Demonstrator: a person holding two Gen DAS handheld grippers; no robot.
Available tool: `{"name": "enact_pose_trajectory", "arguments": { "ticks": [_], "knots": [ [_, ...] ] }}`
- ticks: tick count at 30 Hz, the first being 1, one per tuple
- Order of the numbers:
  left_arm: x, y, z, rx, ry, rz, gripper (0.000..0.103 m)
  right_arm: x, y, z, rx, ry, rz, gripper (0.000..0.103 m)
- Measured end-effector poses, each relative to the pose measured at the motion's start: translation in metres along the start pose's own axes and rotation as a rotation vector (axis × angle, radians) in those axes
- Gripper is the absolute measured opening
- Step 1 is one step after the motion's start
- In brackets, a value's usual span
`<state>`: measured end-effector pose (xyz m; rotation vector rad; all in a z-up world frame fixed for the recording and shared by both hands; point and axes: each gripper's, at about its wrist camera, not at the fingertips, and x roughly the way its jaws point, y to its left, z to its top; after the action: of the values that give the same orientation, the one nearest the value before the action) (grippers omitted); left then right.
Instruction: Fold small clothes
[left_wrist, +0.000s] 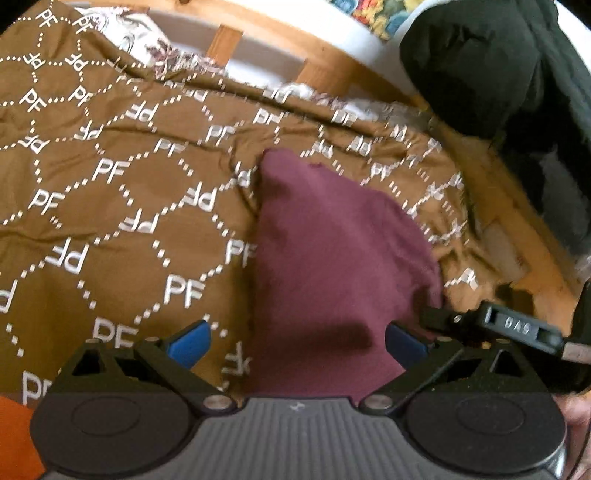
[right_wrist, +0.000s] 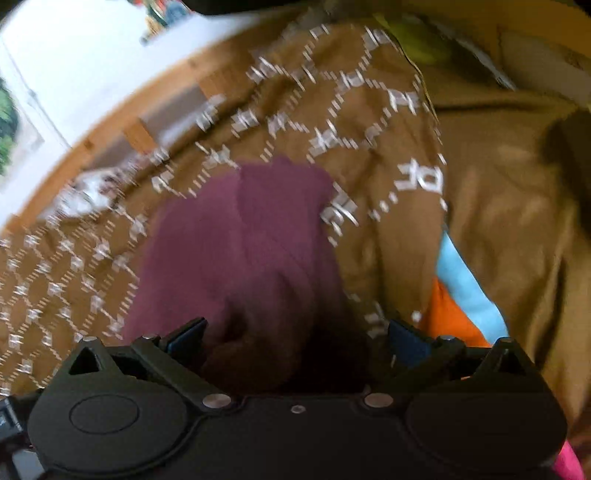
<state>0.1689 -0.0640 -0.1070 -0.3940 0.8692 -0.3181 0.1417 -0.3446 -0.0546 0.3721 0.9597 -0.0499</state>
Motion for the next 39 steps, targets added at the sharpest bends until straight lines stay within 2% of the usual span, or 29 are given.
{"name": "enact_pose_trajectory", "arguments": {
  "ticks": [4,7,10,14,17,20,23,25,30,32,36,39],
  "knots": [
    [0.015,0.002,-0.007,0.03,0.083,0.104,0.102,0.006,0.0,-0.004,-0.024,0.038,-0.079,0.102],
    [0.022,0.01,-0.01,0.002,0.122,0.108,0.102,0.014,0.012,-0.006,-0.1,0.074,-0.136,0.102],
    [0.023,0.014,-0.01,-0.011,0.128,0.1,0.103,0.018,0.015,-0.007,-0.123,0.091,-0.154,0.102],
    [0.021,0.013,-0.01,-0.01,0.123,0.099,0.102,0.016,0.006,-0.002,-0.06,0.078,-0.114,0.102],
    [0.018,0.01,-0.007,-0.01,0.11,0.095,0.102,0.003,-0.003,0.002,0.017,0.002,-0.02,0.102],
    [0.007,0.004,-0.005,0.012,0.047,0.072,0.102,-0.012,-0.01,0.005,0.073,-0.117,0.065,0.102],
    [0.001,-0.002,-0.006,0.045,-0.001,0.04,0.102,-0.014,-0.017,0.007,0.111,-0.158,0.108,0.102],
    [0.003,-0.006,-0.007,0.07,0.007,0.044,0.102,-0.008,-0.016,0.008,0.112,-0.165,0.119,0.102],
    [0.017,-0.009,-0.015,0.115,0.06,0.118,0.102,0.009,-0.003,0.016,0.049,-0.141,0.151,0.102],
    [0.019,-0.008,-0.016,0.115,0.063,0.121,0.102,0.013,0.004,0.018,0.011,-0.144,0.16,0.102],
    [0.021,0.0,-0.015,0.081,0.081,0.101,0.102,0.019,0.009,0.027,-0.096,-0.211,0.18,0.102],
    [0.025,0.005,-0.015,0.051,0.099,0.091,0.103,0.027,0.015,0.037,-0.228,-0.292,0.155,0.102]
  ]
}}
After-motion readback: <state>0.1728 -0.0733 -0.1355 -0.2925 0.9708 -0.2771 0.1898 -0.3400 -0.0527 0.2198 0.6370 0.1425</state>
